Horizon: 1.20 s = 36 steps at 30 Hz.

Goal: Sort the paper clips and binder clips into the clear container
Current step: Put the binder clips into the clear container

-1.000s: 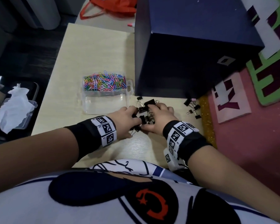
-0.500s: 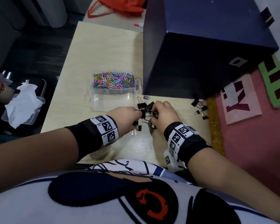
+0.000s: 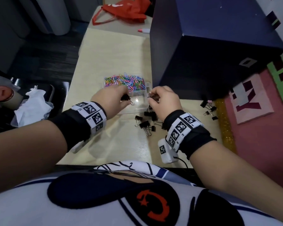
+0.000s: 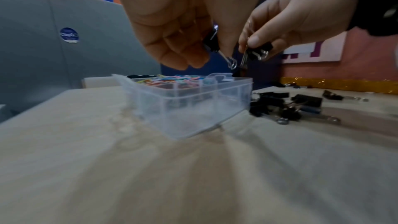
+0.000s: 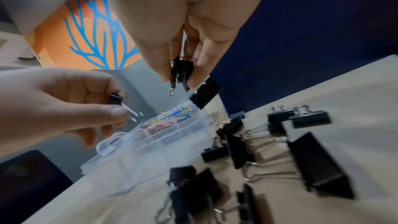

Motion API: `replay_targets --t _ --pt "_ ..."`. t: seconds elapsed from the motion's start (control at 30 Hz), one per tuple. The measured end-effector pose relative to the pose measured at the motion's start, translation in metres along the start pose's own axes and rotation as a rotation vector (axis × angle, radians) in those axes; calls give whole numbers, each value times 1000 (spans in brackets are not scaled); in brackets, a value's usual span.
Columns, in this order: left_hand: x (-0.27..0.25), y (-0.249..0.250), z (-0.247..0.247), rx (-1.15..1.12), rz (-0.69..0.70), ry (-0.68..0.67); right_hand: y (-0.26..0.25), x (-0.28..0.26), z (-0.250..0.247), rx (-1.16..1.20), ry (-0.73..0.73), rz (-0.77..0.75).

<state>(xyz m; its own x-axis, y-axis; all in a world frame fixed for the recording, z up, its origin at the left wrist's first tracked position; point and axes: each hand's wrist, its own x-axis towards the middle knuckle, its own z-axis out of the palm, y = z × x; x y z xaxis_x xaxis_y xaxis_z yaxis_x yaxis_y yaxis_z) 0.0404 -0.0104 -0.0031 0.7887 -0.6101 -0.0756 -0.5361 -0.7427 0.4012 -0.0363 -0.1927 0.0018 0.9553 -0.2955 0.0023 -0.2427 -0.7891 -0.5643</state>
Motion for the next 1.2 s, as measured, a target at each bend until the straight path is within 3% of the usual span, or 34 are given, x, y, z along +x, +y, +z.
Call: replay_targets --t 0.17,0.3,0.43,0.57,0.63,0.73,0.83,0.93,1.07,1.2 --pt "-8 -14 4 119 -33 7 -12 2 5 146 -78 43" --pt "-18 1 14 184 154 -51 -1 0 7 200 -55 117" --pt "-24 14 34 190 363 -215 8 -2 11 173 -56 157" --pt "-24 21 54 341 488 -330 9 -6 12 129 44 162" --pt "-23 19 60 398 490 -361 3 -8 13 156 71 114" --pt "-21 16 61 436 447 -349 -9 -9 14 239 -20 1" --pt "-20 10 59 458 426 -334 -10 -9 10 101 -25 -14" --pt "-23 -1 58 460 399 -315 0 -10 6 -127 -37 169" --pt "-28 -9 55 521 361 -282 16 -20 9 -533 -370 630" --pt "-26 -7 52 513 296 -309 24 -28 23 -480 -444 667"
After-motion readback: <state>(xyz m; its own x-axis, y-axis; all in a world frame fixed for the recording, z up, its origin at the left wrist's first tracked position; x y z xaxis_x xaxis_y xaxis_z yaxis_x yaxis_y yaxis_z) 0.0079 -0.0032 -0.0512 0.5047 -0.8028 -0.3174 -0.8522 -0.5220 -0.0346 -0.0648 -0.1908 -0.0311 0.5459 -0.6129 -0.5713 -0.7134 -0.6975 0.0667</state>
